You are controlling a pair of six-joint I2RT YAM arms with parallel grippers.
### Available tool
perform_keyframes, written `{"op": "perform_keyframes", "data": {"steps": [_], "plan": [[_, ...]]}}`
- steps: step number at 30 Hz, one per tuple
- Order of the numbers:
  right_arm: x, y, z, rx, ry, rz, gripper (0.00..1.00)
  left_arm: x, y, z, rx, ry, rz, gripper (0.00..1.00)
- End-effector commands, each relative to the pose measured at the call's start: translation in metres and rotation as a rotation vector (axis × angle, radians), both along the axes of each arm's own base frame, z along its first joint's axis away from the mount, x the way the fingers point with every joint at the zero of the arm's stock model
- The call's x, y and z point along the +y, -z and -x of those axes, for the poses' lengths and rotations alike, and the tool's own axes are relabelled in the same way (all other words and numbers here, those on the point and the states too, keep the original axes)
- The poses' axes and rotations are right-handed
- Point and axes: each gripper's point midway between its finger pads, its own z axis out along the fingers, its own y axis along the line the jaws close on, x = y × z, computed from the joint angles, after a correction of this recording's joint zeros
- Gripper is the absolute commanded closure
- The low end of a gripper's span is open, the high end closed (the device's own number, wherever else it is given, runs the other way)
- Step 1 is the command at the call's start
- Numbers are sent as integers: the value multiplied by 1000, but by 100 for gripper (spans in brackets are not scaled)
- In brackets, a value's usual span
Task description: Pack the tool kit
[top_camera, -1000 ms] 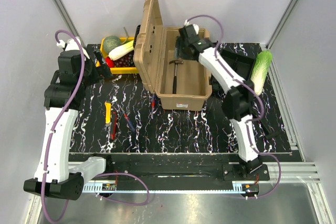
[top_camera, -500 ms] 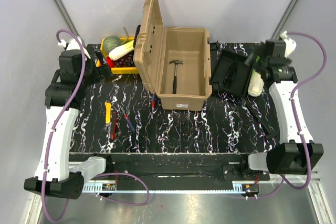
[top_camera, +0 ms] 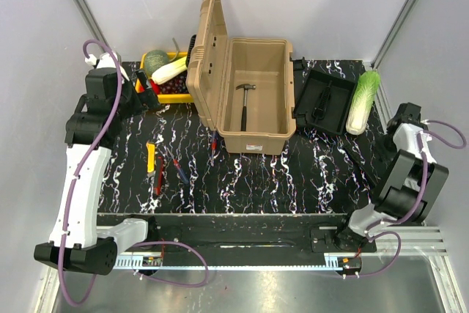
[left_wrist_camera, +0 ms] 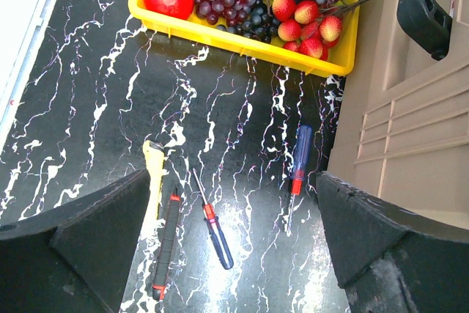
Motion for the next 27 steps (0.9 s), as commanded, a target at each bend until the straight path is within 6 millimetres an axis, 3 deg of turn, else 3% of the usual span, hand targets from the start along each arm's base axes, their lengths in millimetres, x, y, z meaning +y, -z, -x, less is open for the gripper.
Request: {"op": "perform_keyframes", "data": {"steps": [1,12,19,27], "plan": [[6,19,-11,-9,41,-73,65,-3,-16,-1,-60,11,14,1],[41,57,13,41,76,-225,72,-3,-12,-1,-54,4,16,1],[69,51,18,7,-9,-294,82,-4,-11,-3,-52,9,21,1],[79,29,15,-29,-64,-269,81,-7,-6,-2,-42,19,32,1]]}}
